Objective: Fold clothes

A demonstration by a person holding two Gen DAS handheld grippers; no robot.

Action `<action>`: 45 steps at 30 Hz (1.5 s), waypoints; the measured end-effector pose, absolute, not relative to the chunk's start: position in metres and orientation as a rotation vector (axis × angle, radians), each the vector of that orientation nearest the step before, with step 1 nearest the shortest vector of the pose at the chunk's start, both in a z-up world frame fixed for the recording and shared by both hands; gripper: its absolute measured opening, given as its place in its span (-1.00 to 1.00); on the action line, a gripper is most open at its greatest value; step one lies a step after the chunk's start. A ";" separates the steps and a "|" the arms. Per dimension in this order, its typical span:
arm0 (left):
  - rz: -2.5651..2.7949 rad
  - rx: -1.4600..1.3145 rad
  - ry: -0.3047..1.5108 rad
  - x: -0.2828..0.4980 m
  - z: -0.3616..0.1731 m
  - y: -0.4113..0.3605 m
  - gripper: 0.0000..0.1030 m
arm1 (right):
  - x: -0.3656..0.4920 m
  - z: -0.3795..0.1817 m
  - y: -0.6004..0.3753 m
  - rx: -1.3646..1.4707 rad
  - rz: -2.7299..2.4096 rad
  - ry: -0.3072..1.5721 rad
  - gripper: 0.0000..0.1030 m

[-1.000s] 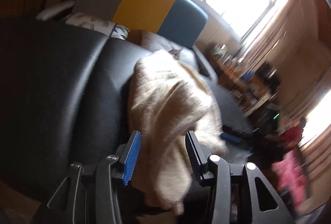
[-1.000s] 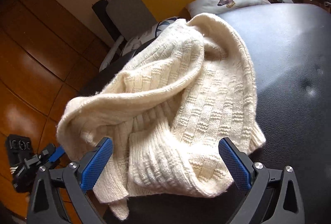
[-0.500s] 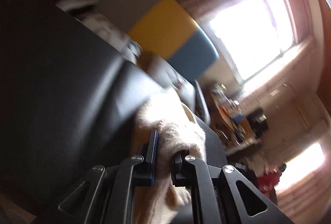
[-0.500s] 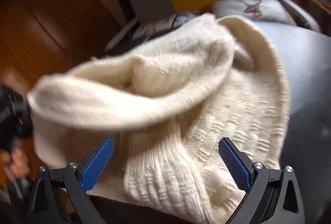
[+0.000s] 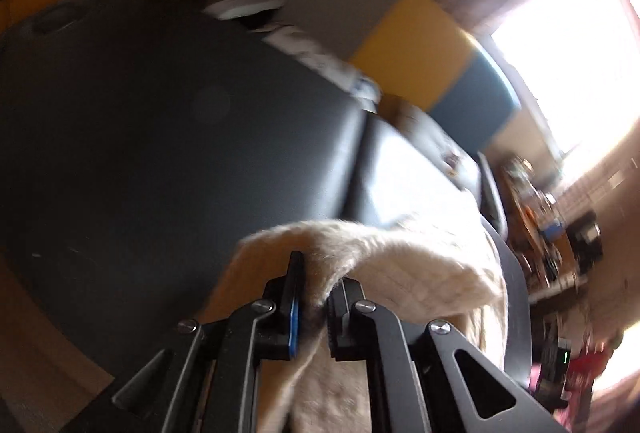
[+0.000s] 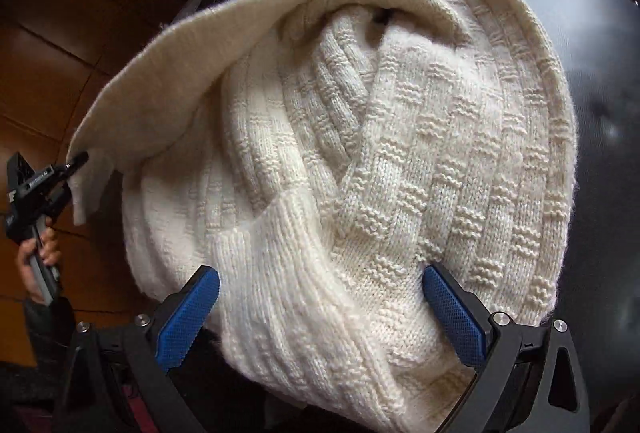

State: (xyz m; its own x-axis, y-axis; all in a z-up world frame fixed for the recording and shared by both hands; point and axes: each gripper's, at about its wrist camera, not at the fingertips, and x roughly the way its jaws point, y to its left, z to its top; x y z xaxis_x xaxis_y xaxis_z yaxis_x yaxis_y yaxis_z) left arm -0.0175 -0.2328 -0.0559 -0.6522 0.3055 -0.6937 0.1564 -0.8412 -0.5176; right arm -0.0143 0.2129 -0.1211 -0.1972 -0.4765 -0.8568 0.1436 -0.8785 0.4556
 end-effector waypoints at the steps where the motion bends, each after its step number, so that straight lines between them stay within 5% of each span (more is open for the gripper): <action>1: 2.645 -1.245 -0.838 -0.014 -0.055 -0.223 -0.81 | -0.013 -0.119 0.217 1.677 -2.123 -0.411 1.00; 7: 2.599 -1.305 -0.707 -0.033 -0.063 -0.168 -0.77 | -0.021 -0.064 0.215 1.355 -2.275 -0.314 1.00; 12: 2.570 -1.358 -0.597 -0.075 -0.067 -0.134 -0.76 | -0.055 -0.087 0.173 1.319 -2.196 -0.142 1.00; 16: 2.595 -1.508 -0.476 -0.112 -0.081 -0.122 -0.76 | -0.087 -0.130 0.180 1.603 -2.176 0.031 1.00; 20: 2.535 -1.757 -0.498 -0.138 -0.093 -0.125 -0.76 | -0.083 -0.135 0.214 1.694 -2.126 -0.145 1.00; 29: 2.444 -1.227 -0.373 -0.065 -0.023 -0.085 -0.70 | -0.046 -0.147 0.222 1.816 -2.257 -0.052 1.00; 32: 2.426 -1.195 -0.355 -0.038 -0.017 -0.082 -0.68 | -0.034 -0.136 0.227 1.672 -2.326 -0.160 1.00; 37: 2.576 -1.157 -0.209 -0.003 -0.006 -0.107 -0.60 | -0.002 -0.101 0.251 1.353 -2.274 -0.739 1.00; 41: 2.578 -1.293 -0.333 -0.007 -0.023 -0.155 -0.59 | 0.012 -0.100 0.234 1.363 -2.211 -0.872 1.00; 45: 2.540 -1.328 -0.209 -0.004 -0.036 -0.177 -0.49 | 0.026 -0.104 0.209 1.371 -2.229 -0.775 1.00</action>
